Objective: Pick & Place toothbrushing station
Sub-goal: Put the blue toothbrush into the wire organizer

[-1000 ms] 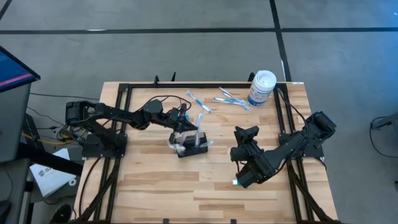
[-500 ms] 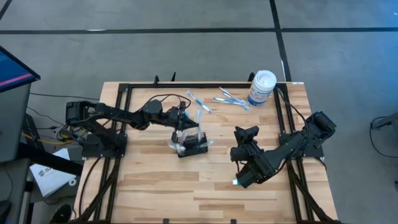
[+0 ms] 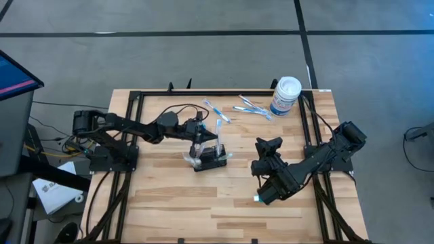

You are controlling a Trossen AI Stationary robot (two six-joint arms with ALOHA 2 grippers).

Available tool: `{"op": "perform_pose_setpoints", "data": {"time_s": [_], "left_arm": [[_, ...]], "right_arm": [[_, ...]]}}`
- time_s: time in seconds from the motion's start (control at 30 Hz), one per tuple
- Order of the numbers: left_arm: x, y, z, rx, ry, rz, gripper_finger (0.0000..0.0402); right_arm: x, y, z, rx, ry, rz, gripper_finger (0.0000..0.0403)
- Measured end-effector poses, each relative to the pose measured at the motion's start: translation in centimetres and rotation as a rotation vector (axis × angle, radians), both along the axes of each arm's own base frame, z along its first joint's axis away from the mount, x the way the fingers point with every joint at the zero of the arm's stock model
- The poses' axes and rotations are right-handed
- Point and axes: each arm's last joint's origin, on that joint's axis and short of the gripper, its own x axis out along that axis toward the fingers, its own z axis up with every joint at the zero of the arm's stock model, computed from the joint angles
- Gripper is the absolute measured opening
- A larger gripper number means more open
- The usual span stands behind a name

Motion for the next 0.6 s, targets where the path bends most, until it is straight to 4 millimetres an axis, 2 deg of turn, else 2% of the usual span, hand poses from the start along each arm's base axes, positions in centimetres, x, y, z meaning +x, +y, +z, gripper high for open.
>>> {"op": "perform_pose_setpoints", "data": {"time_s": [0.33, 0.6], "left_arm": [[0.34, 0.24, -1.09, 0.009, 0.040, 0.052, 0.0000], [0.26, 0.27, -0.47, 0.028, 0.003, 0.066, 0.0000]], "right_arm": [[0.01, -0.01, 0.00, 0.000, -0.001, 0.000, 0.0121], [0.23, -0.41, -0.01, 0.010, 0.002, -0.019, 0.0122]]}}
